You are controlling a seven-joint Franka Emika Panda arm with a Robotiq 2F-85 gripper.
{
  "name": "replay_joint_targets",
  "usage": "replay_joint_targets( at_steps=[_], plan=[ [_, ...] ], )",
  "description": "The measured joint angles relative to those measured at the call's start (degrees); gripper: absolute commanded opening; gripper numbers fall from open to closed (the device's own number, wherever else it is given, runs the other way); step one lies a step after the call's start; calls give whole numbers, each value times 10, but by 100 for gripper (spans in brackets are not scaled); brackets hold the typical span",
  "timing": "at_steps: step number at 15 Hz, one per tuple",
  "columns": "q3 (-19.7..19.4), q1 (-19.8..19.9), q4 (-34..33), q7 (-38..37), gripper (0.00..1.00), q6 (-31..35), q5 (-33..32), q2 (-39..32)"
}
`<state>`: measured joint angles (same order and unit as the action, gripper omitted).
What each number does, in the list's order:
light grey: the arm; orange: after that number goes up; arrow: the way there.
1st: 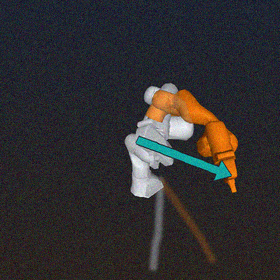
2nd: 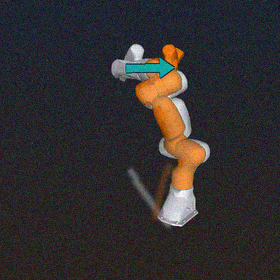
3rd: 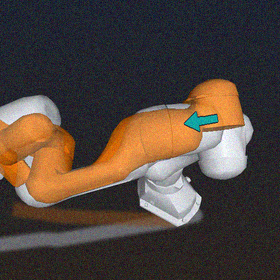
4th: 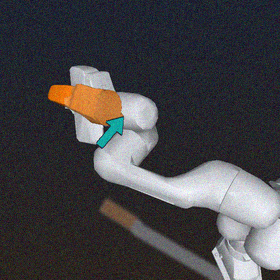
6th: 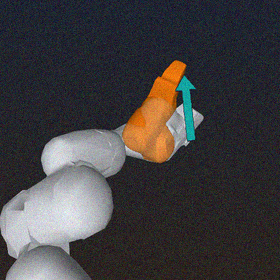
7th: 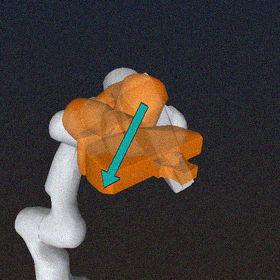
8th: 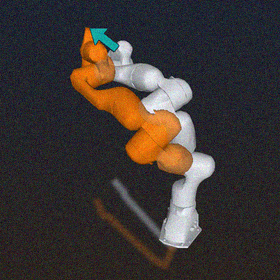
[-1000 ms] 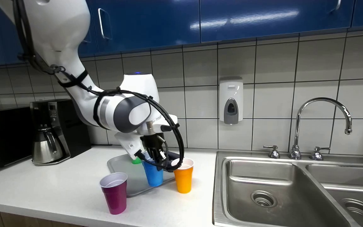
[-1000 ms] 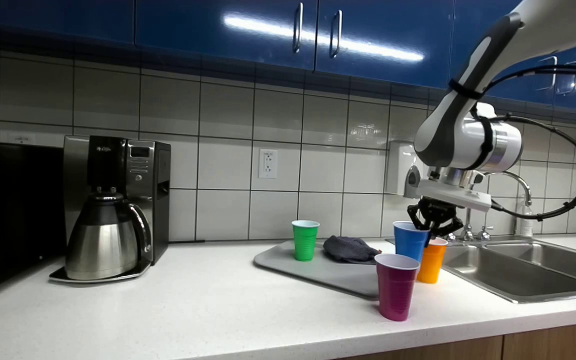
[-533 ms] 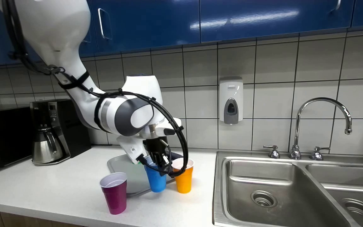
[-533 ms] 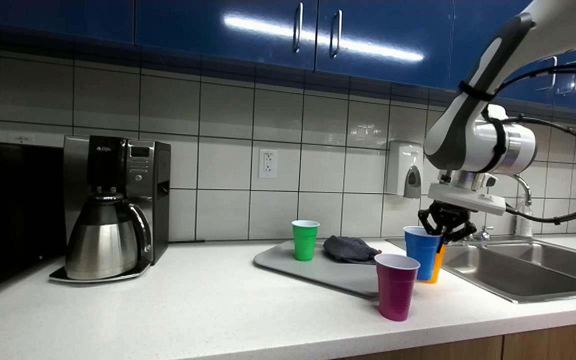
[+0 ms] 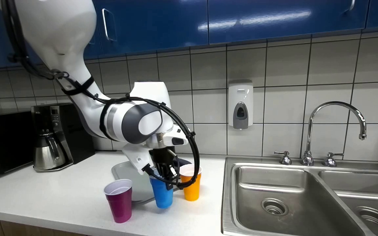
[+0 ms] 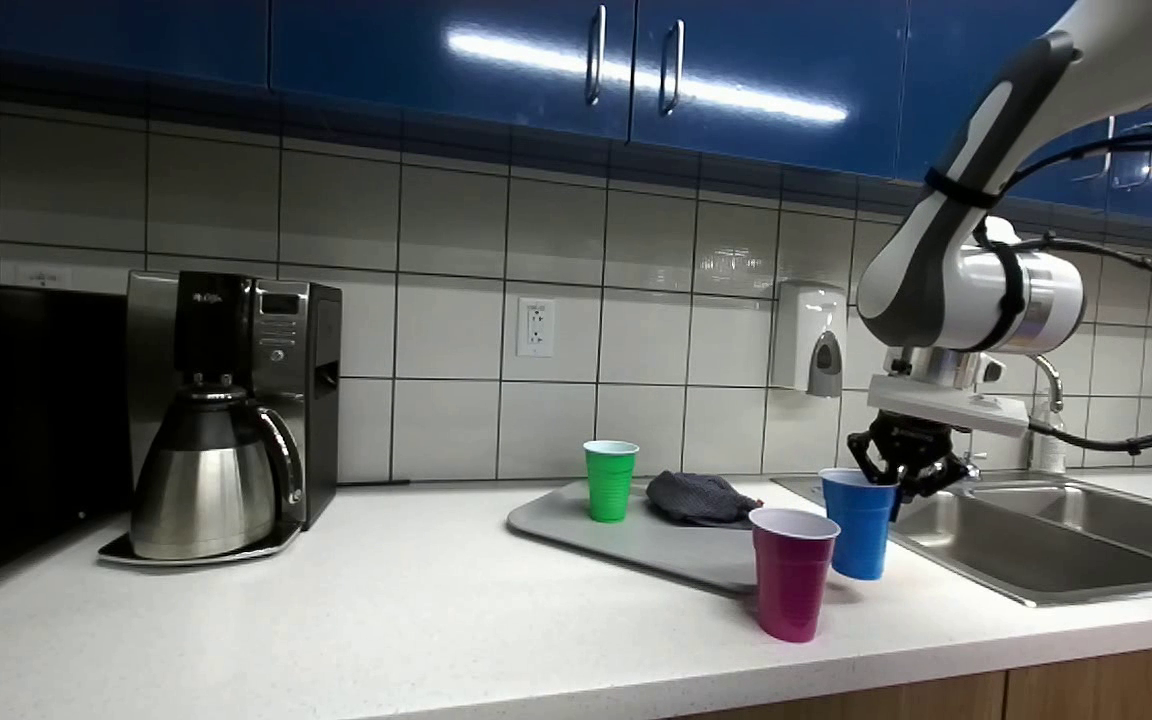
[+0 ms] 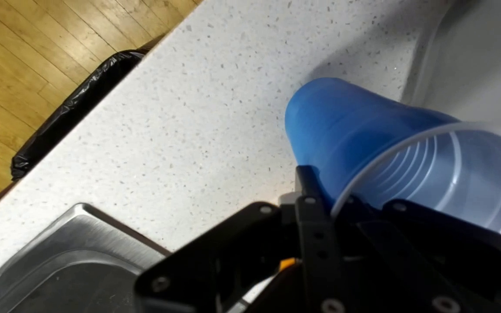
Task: Shift all the cups to the counter
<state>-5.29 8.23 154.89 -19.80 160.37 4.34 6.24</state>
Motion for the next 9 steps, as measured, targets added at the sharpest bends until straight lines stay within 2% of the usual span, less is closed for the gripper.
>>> replay_joint_targets(
  at_steps=[9],
  plan=[
    [0,0,0,-25,0,-9,-24,-13]
  ],
)
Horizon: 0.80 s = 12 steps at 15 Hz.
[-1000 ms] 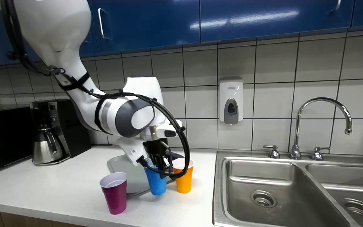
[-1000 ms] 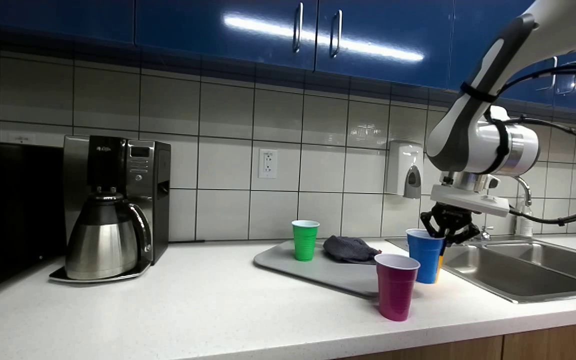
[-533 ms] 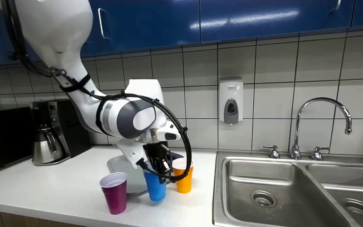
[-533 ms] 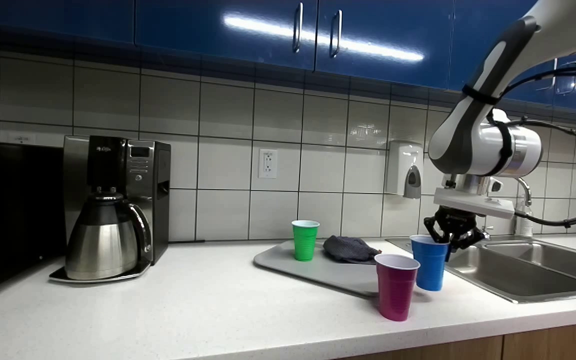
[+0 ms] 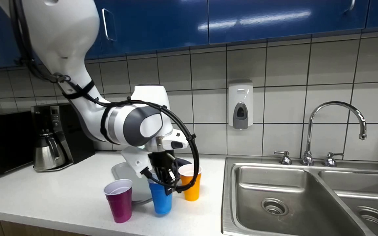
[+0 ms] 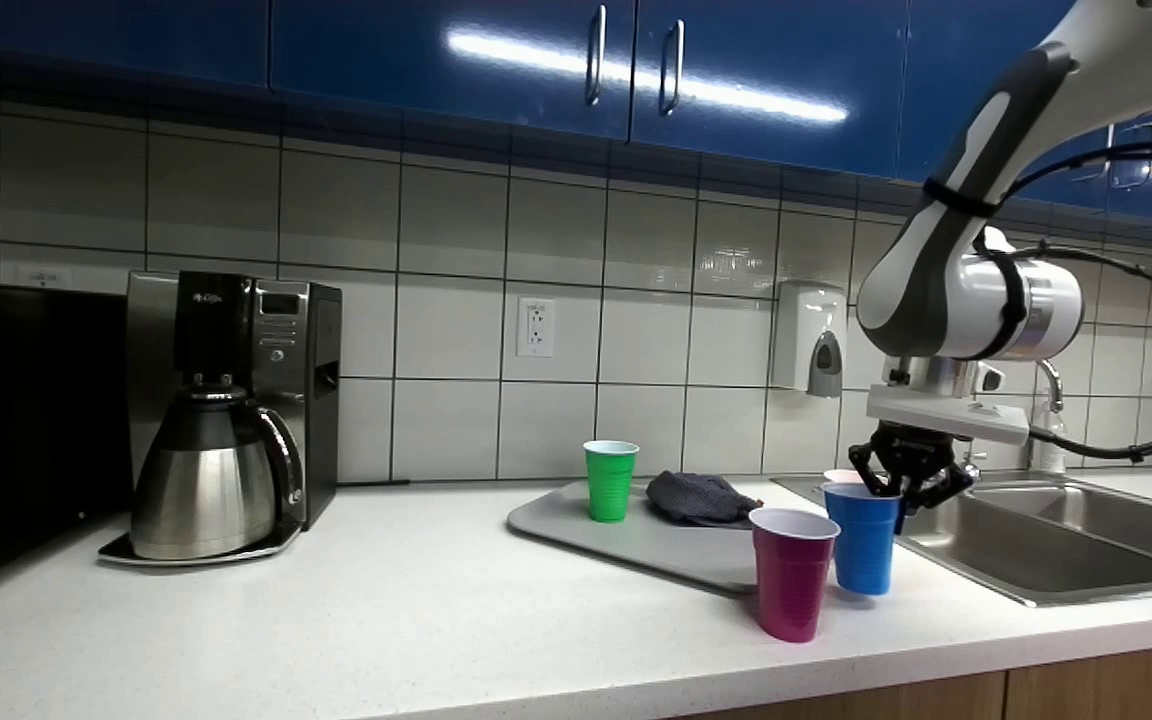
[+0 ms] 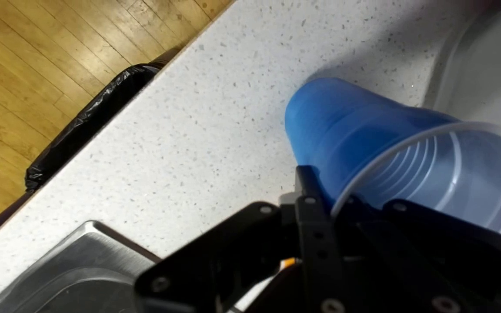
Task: Shift all the cups to the counter
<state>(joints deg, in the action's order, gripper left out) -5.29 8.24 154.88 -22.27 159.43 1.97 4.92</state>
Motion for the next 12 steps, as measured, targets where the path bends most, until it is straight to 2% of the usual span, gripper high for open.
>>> replay_joint_targets(
  at_steps=[6,7,8,12],
  plan=[
    [0,0,0,0,0,0,-1,-6],
    [0,0,0,0,27,0,-1,-6],
    [0,0,0,0,28,-1,-1,-6],
    [0,0,0,0,56,-3,-1,-6]
  ],
)
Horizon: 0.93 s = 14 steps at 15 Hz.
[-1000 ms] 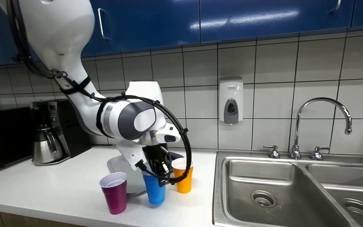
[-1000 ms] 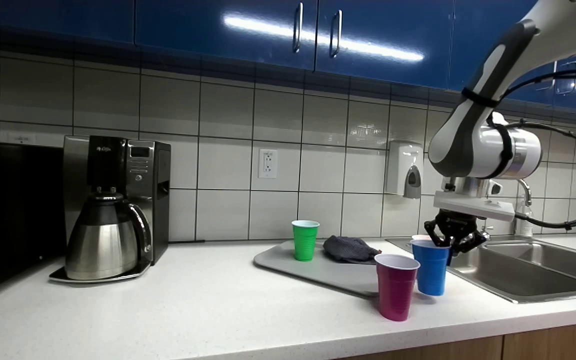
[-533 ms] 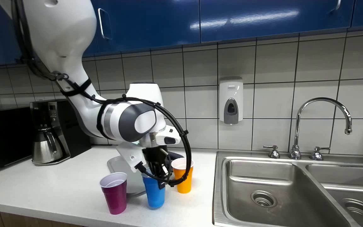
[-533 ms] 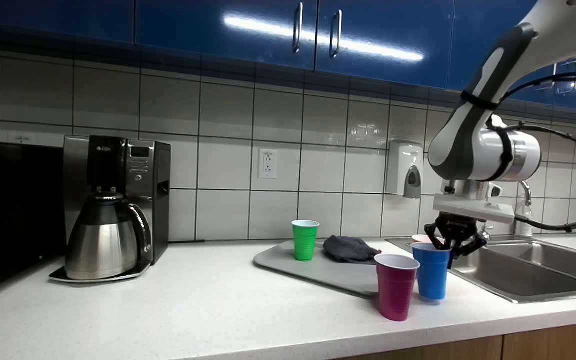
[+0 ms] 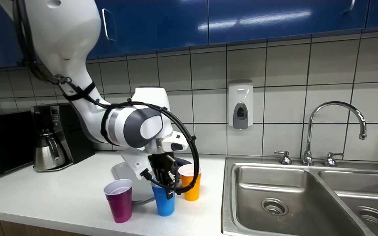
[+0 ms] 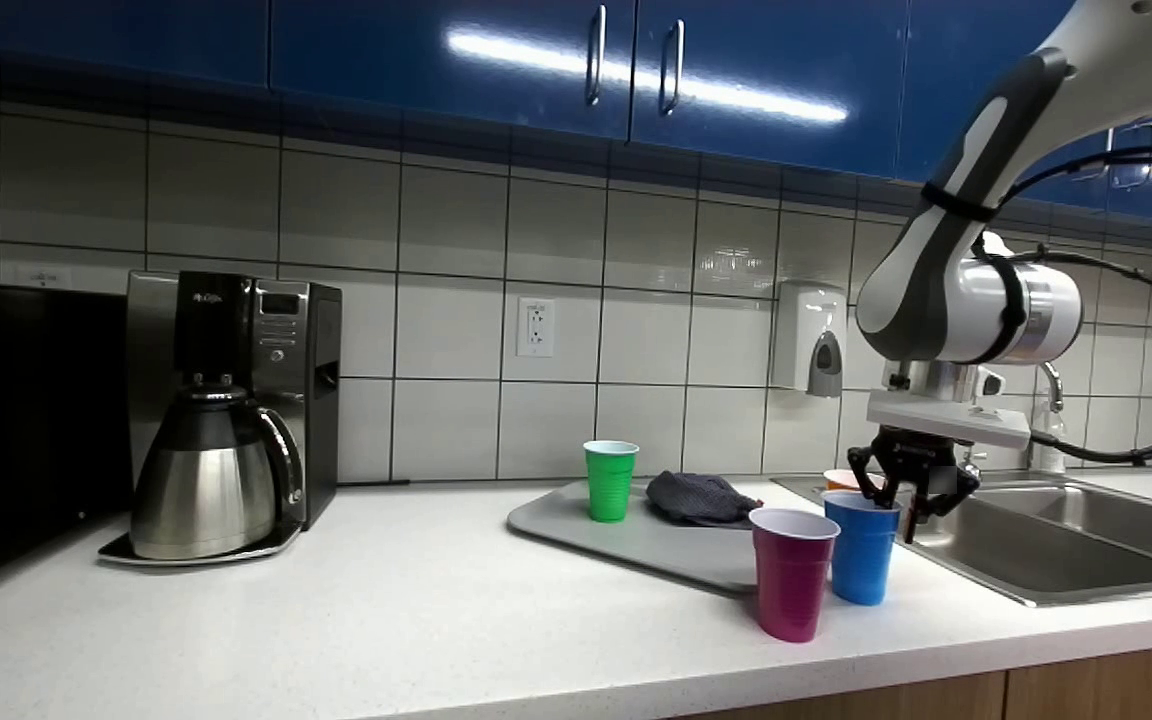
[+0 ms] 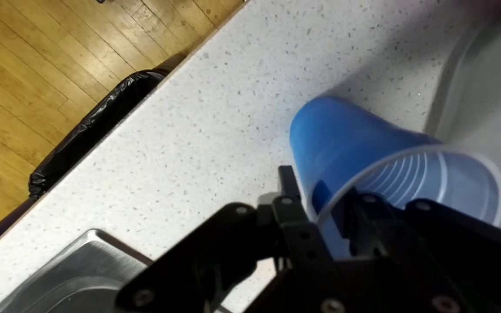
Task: Shift all the cups to the counter
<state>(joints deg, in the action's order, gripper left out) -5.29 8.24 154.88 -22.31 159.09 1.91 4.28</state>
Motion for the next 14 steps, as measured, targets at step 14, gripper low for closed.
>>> replay_joint_targets(
  at_steps=[14],
  plan=[
    [0,0,-1,0,100,-1,0,2]
  ],
)
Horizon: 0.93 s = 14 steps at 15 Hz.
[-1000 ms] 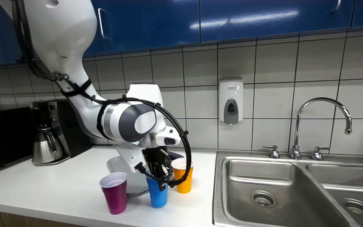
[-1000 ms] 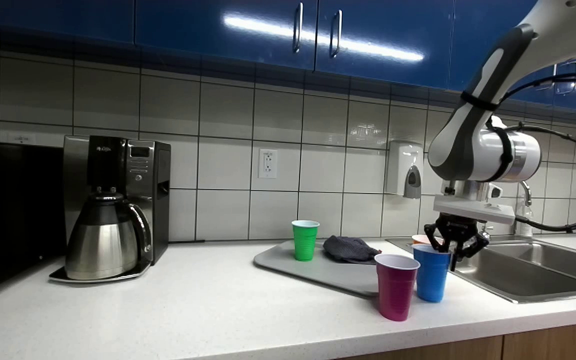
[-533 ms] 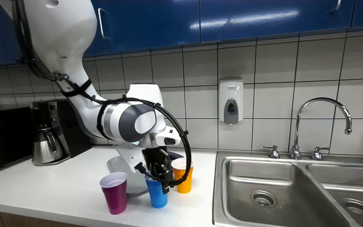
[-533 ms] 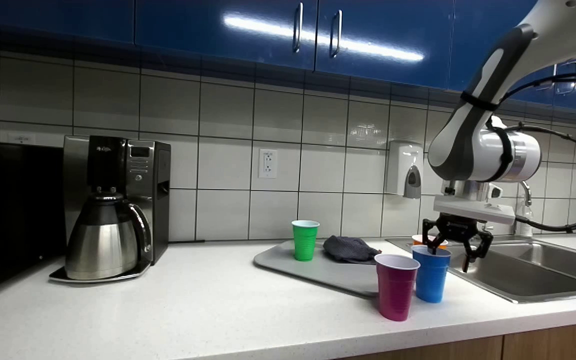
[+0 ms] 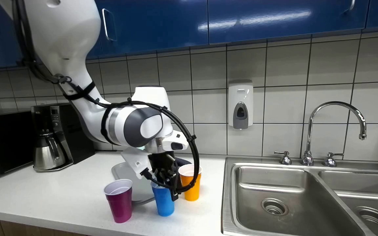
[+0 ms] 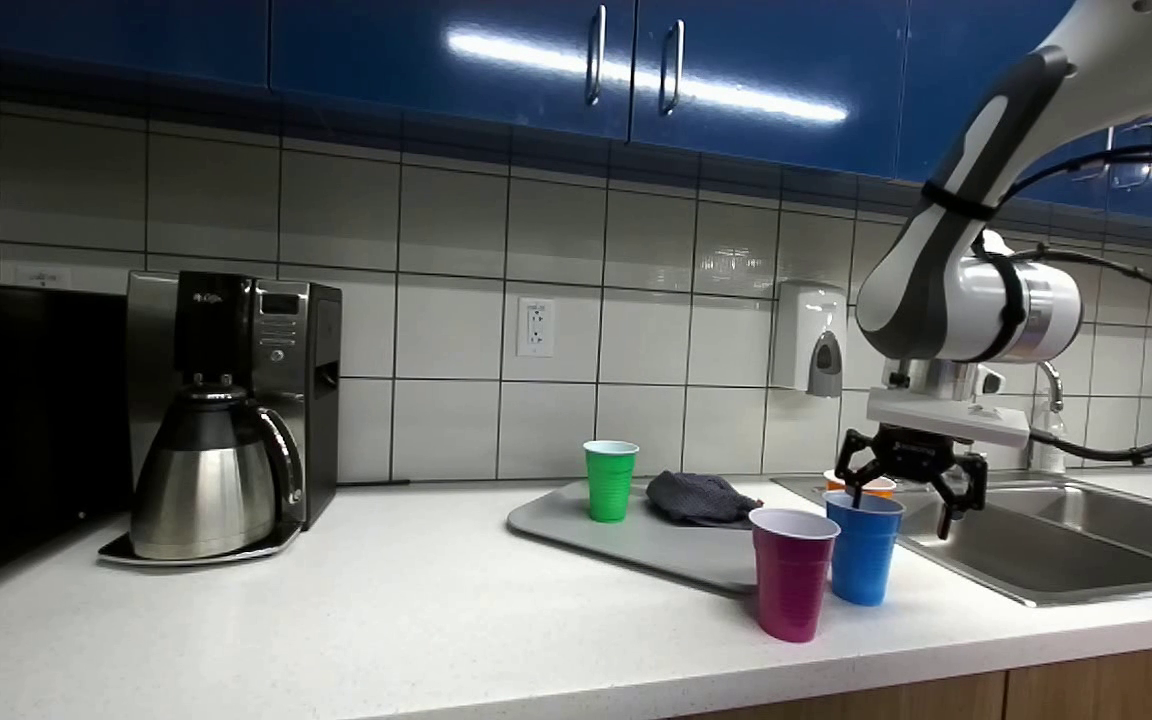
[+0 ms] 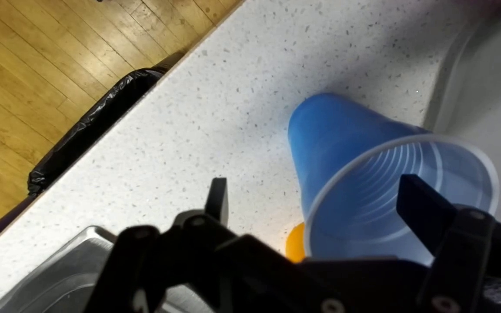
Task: Shift all the cups to the counter
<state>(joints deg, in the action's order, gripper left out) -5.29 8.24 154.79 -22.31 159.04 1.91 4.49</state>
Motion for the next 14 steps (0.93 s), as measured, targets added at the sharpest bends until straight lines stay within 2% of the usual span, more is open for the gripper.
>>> replay_joint_targets(
  at_steps=[14],
  plan=[
    [5,0,-6,-1,100,-1,0,45]
  ],
)
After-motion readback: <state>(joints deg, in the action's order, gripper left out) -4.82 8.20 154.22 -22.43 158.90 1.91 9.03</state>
